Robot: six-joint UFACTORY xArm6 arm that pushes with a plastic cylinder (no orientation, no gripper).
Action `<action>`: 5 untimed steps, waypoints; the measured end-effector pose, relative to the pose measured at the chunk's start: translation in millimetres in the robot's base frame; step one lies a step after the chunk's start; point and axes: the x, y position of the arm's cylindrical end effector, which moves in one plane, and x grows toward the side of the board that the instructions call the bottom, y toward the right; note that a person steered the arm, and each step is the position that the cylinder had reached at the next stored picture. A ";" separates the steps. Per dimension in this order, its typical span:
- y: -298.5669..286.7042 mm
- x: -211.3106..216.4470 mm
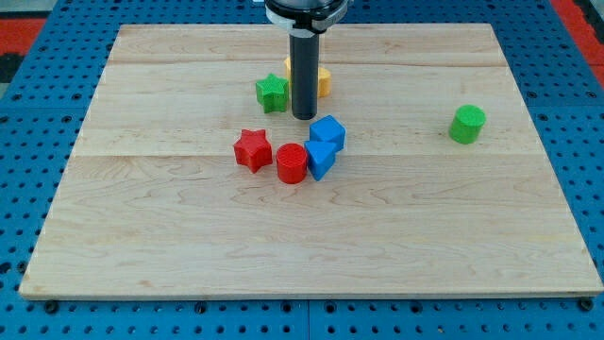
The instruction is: Move the blue cube towards the down
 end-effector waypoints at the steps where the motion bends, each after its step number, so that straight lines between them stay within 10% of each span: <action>1: 0.1 15.6; 5: 76.7 37.7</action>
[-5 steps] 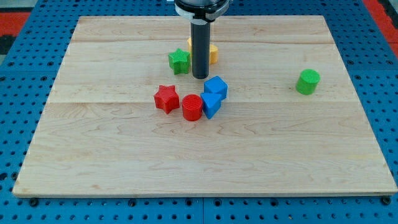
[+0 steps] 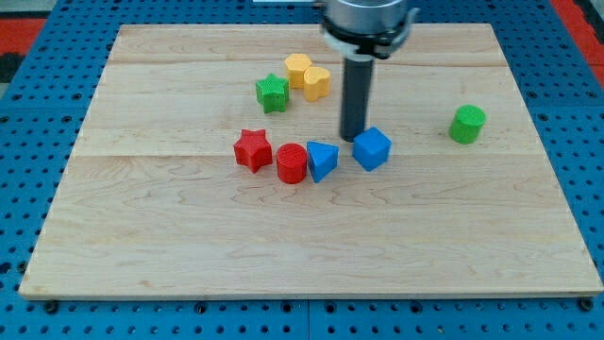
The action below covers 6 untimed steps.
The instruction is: Move the blue cube towards the down
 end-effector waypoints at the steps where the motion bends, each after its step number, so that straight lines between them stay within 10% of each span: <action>1: 4.6 0.0; 6: 30.6 52.2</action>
